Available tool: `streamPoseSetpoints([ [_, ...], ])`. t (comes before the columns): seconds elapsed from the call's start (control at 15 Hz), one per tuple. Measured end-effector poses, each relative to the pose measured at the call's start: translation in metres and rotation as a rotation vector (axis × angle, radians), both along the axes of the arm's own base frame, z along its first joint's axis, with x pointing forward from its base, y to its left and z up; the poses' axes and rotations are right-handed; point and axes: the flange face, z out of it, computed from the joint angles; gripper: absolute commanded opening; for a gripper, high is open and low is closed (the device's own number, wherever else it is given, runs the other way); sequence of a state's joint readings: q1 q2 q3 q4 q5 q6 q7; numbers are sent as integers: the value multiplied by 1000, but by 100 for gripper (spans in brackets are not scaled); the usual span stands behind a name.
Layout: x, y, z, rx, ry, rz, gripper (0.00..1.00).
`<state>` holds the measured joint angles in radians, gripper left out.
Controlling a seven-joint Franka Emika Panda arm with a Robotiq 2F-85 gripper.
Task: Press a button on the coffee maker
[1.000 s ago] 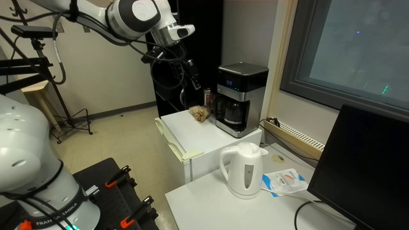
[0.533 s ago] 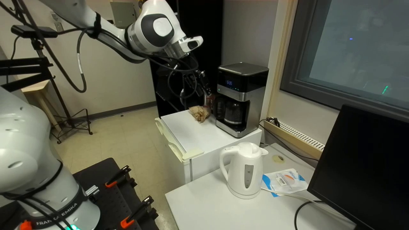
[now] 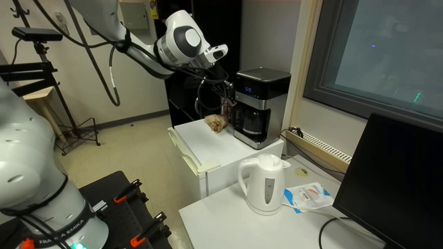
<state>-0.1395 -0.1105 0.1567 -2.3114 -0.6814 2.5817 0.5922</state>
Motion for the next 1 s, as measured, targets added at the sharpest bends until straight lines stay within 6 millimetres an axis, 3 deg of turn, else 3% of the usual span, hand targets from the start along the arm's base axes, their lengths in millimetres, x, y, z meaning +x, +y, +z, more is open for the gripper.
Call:
streamPoseSetpoints([
  [0.6,56,7,-30,-10,-82,-15,0],
  [1.0,90,14,-37,-2,-136,-20,0],
])
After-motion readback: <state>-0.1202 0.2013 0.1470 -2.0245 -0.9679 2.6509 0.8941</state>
